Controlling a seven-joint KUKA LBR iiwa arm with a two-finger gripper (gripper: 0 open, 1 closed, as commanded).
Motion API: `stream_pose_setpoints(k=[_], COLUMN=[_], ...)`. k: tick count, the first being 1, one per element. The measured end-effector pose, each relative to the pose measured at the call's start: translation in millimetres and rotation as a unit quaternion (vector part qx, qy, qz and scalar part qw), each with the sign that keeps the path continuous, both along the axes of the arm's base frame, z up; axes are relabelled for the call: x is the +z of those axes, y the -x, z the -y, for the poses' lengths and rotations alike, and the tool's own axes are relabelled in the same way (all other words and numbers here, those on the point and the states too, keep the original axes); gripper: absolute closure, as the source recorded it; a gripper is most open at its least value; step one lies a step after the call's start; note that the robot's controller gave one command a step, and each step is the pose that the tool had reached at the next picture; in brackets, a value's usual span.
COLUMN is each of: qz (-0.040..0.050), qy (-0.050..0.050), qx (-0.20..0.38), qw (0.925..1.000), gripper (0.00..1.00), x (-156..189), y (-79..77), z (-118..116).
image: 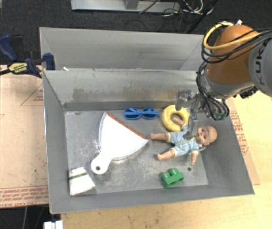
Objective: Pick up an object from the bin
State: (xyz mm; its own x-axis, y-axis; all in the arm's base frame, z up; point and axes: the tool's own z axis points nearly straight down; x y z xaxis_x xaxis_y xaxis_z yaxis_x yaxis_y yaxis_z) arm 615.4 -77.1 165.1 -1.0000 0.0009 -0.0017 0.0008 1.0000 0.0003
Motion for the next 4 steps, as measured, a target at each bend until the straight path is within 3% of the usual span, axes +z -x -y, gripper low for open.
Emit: stream_pose_setpoints(k=[1, 2, 3, 4], qz=[0.0032, 0.0001, 0.0125, 0.0122], qy=[0.000, -0.001, 0.000, 0.000], qx=[0.025, 0.021, 0.022, 0.022], qw=[0.9997, 0.9998, 0.9997, 0.9997], gripper=[0.00, 0.00, 1.00, 1.00], x=[-41, -74, -86, -86], y=[4.3, -1.0, -1.3, -1.3], z=[12, 17, 21, 21])
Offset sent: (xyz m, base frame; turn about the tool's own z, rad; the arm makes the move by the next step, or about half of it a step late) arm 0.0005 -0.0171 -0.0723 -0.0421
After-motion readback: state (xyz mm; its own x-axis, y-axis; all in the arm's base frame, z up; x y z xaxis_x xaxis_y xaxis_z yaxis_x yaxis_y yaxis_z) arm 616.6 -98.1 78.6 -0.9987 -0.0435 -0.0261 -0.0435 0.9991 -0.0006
